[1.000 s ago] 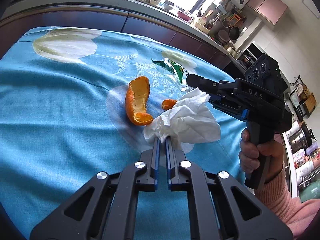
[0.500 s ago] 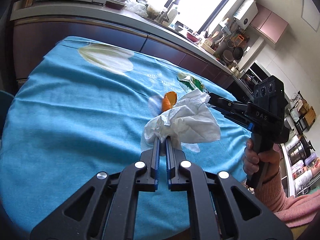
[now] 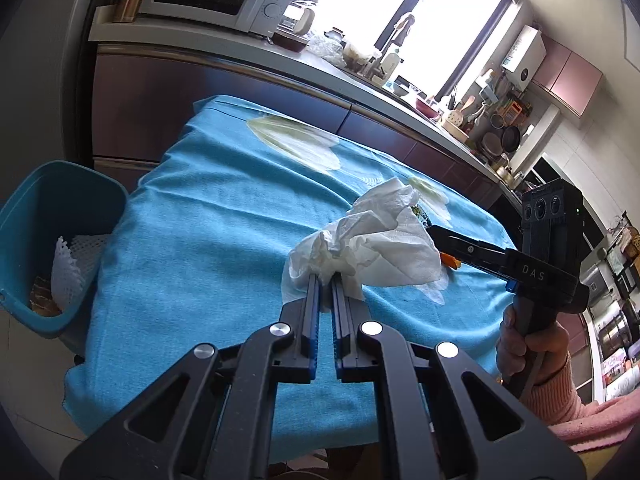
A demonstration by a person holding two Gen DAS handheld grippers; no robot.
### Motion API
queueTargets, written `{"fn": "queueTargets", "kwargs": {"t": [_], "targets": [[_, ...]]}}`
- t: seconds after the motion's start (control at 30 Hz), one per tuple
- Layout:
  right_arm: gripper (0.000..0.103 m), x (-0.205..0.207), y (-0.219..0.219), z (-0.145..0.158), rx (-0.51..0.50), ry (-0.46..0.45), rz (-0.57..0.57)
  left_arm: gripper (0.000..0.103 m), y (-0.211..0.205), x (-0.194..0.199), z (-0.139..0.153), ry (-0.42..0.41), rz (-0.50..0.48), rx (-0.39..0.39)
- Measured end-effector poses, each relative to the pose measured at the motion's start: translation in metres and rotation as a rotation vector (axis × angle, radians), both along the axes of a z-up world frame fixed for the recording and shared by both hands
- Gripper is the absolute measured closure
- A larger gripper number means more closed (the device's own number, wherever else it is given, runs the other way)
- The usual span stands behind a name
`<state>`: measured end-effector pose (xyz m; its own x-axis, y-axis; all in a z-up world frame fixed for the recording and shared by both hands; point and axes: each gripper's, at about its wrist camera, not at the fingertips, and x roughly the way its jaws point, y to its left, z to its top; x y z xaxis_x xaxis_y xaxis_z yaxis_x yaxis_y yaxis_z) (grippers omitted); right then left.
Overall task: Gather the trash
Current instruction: 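Carry the tissue with the left tool while the right tool carries the wrapper over the bin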
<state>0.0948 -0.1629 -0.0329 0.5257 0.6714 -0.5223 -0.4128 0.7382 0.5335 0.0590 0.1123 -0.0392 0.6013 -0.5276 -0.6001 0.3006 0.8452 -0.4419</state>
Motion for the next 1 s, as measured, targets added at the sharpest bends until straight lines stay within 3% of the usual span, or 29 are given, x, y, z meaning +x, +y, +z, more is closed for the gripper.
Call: {"fn": "queueTargets", "kwargs": {"t": [0.3,1.0], "targets": [[0.077,0.005,0.037,-0.001,-0.024,-0.002,0.067,0.097,0.028,-0.014,0.007,-0.004,0.062,0.01],[0.077,0.017,0.076,-0.001,-0.048,-0.004,0.138,0.097,0.066,-0.025,0.017,-0.026,0.164,0.042]]}}
